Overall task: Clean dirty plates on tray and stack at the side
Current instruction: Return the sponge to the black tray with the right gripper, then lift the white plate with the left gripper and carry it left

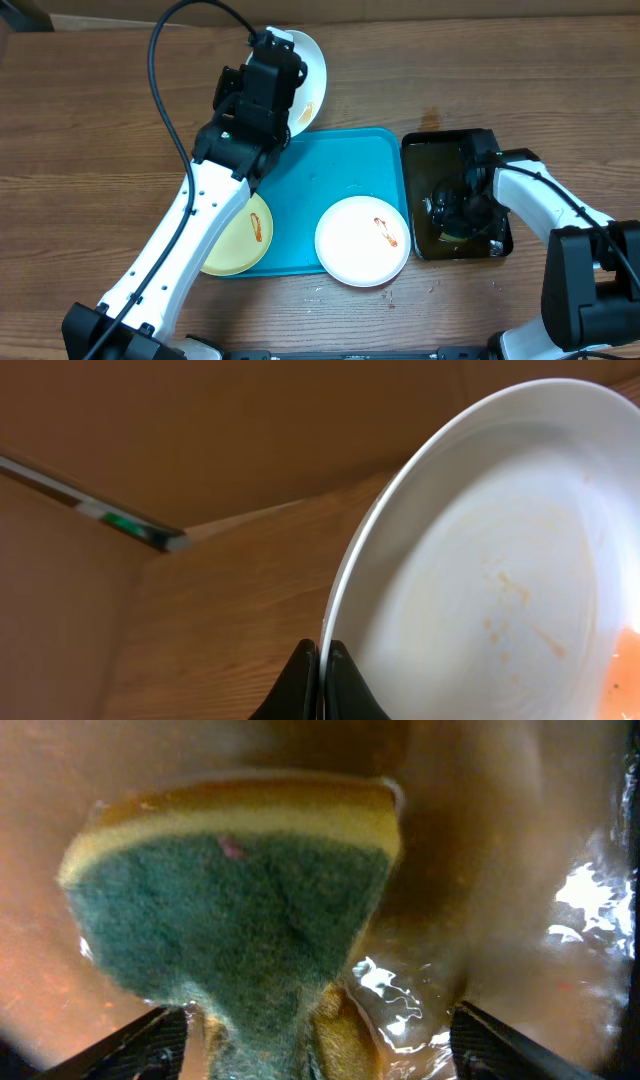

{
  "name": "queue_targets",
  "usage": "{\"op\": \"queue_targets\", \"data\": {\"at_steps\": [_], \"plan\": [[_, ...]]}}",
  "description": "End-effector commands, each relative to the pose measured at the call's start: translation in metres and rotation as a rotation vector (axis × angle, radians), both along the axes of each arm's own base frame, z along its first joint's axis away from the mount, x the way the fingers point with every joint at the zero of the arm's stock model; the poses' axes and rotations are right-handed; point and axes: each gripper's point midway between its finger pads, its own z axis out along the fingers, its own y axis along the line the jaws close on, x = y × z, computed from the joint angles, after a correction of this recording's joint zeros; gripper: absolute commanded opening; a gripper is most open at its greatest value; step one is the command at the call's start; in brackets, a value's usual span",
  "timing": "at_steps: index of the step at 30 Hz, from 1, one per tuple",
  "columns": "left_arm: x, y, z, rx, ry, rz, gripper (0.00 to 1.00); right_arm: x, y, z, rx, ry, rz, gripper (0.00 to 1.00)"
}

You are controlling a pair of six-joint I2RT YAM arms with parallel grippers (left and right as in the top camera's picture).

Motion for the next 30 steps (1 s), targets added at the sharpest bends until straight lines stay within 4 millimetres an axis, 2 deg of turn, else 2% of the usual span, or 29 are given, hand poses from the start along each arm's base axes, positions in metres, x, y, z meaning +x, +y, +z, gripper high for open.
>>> {"op": "queue_targets", "data": {"at_steps": [1,6,9,13,14,15,17,18,19,20,21,22,23,24,25,27,28,29,30], "plan": [[-0.005,0.002,0.022,0.073,-0.041,0.012,0.04,0.007,-0.003,0.006,-0.011,-0.032,-0.014,0.86],[-0.012,-0.008,0.014,0.092,-0.001,-0.018,0.04,-0.009,-0.004,-0.004,-0.016,0.012,-0.016,0.68],[-0.015,-0.01,0.012,0.11,0.011,-0.017,0.04,-0.015,-0.005,-0.014,-0.015,0.011,-0.017,0.67],[-0.019,-0.008,0.02,0.162,-0.015,0.018,0.04,-0.016,-0.004,-0.016,-0.011,0.007,-0.017,0.67],[-0.02,-0.009,0.023,0.195,-0.02,0.02,0.04,-0.016,-0.004,-0.016,-0.008,0.007,-0.017,0.13],[-0.022,-0.011,0.024,0.214,-0.02,0.019,0.04,-0.016,-0.004,-0.016,-0.008,0.007,-0.017,0.04],[-0.025,-0.012,0.028,0.242,-0.032,0.036,0.04,-0.015,-0.004,-0.016,-0.008,0.006,-0.017,0.04],[-0.027,-0.013,0.03,0.252,-0.036,0.042,0.04,-0.015,-0.004,-0.016,-0.008,0.006,-0.016,0.2],[-0.028,-0.016,0.031,0.261,-0.038,0.039,0.04,-0.014,-0.004,-0.015,-0.008,0.004,-0.016,0.6],[-0.029,-0.018,0.031,0.271,-0.038,0.032,0.04,-0.014,-0.004,-0.015,-0.008,0.004,-0.016,0.85],[-0.031,-0.021,0.032,0.28,-0.041,0.028,0.04,-0.014,-0.004,-0.014,-0.008,0.004,-0.016,0.85],[-0.032,-0.024,0.033,0.285,-0.042,0.023,0.04,-0.014,-0.004,-0.014,-0.008,0.004,-0.016,0.8],[-0.033,-0.027,0.033,0.295,-0.041,0.013,0.04,-0.014,-0.004,-0.014,-0.008,0.004,-0.015,0.61],[-0.034,-0.029,0.034,0.305,-0.043,0.011,0.04,-0.013,-0.004,-0.014,-0.008,0.003,-0.012,0.19],[-0.036,-0.03,0.037,0.313,-0.053,0.02,0.04,-0.013,-0.004,-0.014,-0.008,0.002,-0.013,0.04],[-0.038,-0.031,0.042,0.335,-0.071,0.034,0.04,-0.013,-0.004,-0.014,-0.007,0.001,-0.013,0.04],[-0.038,-0.033,0.046,0.351,-0.08,0.036,0.04,-0.013,-0.004,-0.014,-0.007,0.001,-0.013,0.2],[-0.039,-0.034,0.05,0.369,-0.089,0.04,0.04,-0.013,-0.004,-0.014,-0.008,0.002,-0.013,0.64],[-0.04,-0.035,0.053,0.383,-0.096,0.041,0.04,-0.013,-0.004,-0.014,-0.007,0.001,-0.013,0.87]]}}
